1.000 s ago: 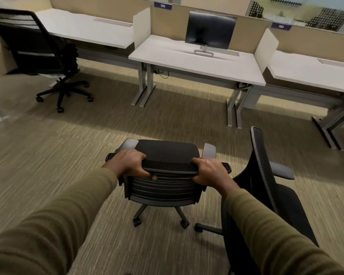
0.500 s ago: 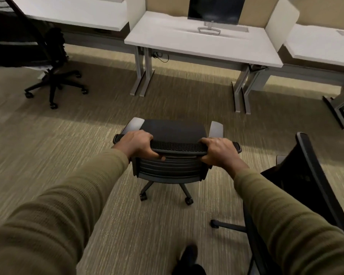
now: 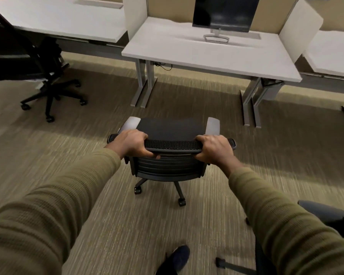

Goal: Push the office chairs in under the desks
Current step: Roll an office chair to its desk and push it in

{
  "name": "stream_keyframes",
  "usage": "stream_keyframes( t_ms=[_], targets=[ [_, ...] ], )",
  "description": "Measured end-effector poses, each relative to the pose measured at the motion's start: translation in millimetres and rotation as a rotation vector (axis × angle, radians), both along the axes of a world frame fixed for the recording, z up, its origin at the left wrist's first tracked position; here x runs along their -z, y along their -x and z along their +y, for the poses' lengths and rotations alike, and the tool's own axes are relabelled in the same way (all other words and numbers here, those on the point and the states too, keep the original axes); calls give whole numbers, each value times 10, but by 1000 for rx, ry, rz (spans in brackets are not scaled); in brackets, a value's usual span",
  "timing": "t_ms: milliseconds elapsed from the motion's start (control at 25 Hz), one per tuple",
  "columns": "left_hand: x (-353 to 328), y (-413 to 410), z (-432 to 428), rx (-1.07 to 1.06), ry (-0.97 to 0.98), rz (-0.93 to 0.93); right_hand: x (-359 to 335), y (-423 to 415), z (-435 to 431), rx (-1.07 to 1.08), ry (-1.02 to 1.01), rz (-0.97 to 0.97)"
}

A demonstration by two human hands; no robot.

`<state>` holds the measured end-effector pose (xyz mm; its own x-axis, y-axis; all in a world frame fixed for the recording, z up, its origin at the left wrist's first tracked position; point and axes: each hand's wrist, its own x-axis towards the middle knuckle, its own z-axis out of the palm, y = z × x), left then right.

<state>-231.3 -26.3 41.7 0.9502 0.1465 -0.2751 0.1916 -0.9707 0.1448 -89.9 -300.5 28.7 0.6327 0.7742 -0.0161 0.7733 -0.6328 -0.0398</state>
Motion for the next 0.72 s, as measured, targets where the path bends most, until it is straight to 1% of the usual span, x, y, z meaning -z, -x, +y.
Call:
stream_keyframes(
  t_ms=[320, 440, 720],
  targets=[
    [83, -1206, 721, -48, -13, -54, 18, -1240, 729, -29, -13, -9],
    [76, -1704, 1058, -62, 6, -44, 21, -1743, 1063, -34, -6, -20],
    [29, -2963, 1943, 14, -20, 4, 92, -2795, 1841, 6, -51, -89]
  ],
)
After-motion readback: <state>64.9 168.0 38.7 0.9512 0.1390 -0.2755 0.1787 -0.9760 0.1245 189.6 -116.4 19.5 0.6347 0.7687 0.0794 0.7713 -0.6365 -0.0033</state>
